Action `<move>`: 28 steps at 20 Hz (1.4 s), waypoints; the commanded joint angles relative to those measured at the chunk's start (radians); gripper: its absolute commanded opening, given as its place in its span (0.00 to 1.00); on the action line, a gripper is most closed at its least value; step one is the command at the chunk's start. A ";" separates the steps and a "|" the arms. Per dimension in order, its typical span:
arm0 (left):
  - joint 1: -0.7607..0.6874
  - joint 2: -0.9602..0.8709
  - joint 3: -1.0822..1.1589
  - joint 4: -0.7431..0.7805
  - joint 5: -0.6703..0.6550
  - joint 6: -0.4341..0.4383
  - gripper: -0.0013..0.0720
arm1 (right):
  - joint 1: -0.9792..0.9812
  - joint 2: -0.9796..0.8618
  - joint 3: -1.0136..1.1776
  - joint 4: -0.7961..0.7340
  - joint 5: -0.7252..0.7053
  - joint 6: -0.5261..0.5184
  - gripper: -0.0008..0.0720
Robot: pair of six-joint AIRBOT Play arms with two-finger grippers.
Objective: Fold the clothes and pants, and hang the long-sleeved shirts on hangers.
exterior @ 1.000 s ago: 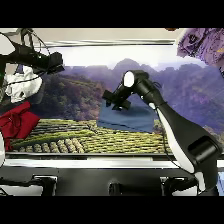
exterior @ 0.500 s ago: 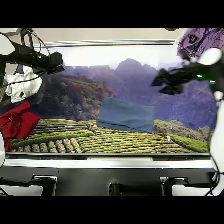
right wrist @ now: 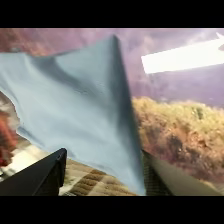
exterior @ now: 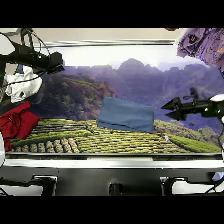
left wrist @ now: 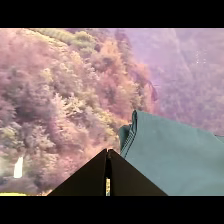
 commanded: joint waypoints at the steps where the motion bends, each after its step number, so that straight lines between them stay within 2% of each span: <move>1: 0.001 0.000 0.000 0.000 0.000 0.000 0.05 | -0.011 -0.035 -0.129 0.085 -0.081 -0.099 0.75; 7: 0.000 0.000 0.000 0.000 0.027 0.000 0.05 | -0.006 -0.082 -0.129 0.127 -0.087 -0.117 0.75; 13: 0.001 -0.001 -0.001 0.000 0.037 0.000 0.05 | 0.128 -0.091 -0.129 0.119 -0.117 -0.124 0.71; 14: 0.000 -0.001 -0.001 0.000 0.037 0.000 0.05 | 0.144 -0.091 -0.129 0.118 -0.123 -0.116 0.66; 15: 0.000 -0.001 -0.001 0.000 0.037 0.000 0.05 | 0.157 -0.091 -0.129 0.121 -0.124 -0.116 0.52; 16: 0.001 -0.001 -0.001 0.000 0.037 0.000 0.05 | 0.160 -0.091 -0.129 0.137 -0.122 -0.116 0.31; 17: 0.000 -0.001 -0.001 0.000 0.037 0.000 0.05 | 0.162 -0.088 -0.126 0.161 -0.121 -0.116 0.05; 19: 0.001 -0.001 -0.001 0.000 0.037 0.000 0.05 | 0.162 -0.074 -0.079 0.193 -0.122 -0.106 0.05; 21: 0.000 -0.001 -0.001 0.000 0.037 0.000 0.05 | 0.162 -0.067 0.027 0.174 -0.122 -0.051 0.05; 28: 0.000 -0.001 -0.001 0.000 0.036 0.000 0.05 | 0.162 -0.068 0.493 -0.071 -0.147 0.211 0.05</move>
